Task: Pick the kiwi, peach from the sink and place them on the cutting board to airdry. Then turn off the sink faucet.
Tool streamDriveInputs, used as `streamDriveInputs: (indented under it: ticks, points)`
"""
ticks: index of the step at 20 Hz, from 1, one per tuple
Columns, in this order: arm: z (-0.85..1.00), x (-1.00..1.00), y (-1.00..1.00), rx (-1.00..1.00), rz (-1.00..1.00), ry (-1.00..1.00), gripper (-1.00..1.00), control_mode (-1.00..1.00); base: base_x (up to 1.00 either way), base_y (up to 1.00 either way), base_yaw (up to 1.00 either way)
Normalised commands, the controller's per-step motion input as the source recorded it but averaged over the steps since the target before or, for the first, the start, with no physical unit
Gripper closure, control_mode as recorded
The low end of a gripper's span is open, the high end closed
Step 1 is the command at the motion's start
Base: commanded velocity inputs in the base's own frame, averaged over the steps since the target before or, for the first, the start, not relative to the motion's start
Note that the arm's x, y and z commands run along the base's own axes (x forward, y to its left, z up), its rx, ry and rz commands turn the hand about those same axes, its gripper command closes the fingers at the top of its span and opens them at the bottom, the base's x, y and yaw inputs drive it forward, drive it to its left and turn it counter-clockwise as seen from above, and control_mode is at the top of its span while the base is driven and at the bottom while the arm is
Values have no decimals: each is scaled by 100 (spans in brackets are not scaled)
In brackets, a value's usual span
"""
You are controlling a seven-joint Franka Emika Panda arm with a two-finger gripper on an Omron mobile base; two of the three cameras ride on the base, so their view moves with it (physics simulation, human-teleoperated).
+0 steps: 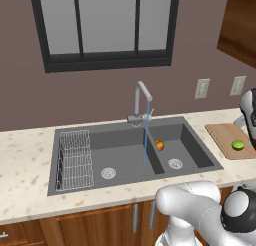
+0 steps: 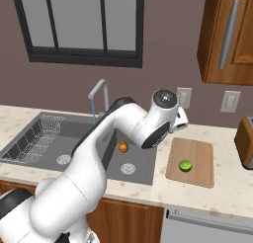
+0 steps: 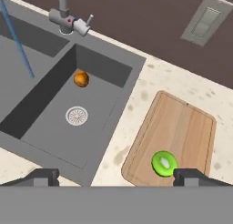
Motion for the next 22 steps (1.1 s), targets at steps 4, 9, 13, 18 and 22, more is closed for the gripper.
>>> streamDriveInputs:
  ticks: [4, 9, 13, 18, 22]
  points:
    - [10, -7, 40, -2, 16, -11, -100, -100, 0, 0, 0]
    - [0, 0, 31, -1, 23, -6, -100, -100, 0, 0, 0]
    - [0, 0, 18, 0, 25, -1, -100, -100, 0, 0, 0]
    - [0, 0, 10, 0, 21, 0, -100, -100, 0, 0, 0]
    - [0, 0, 16, 0, 15, 0, -100, -100, 0, 0, 0]
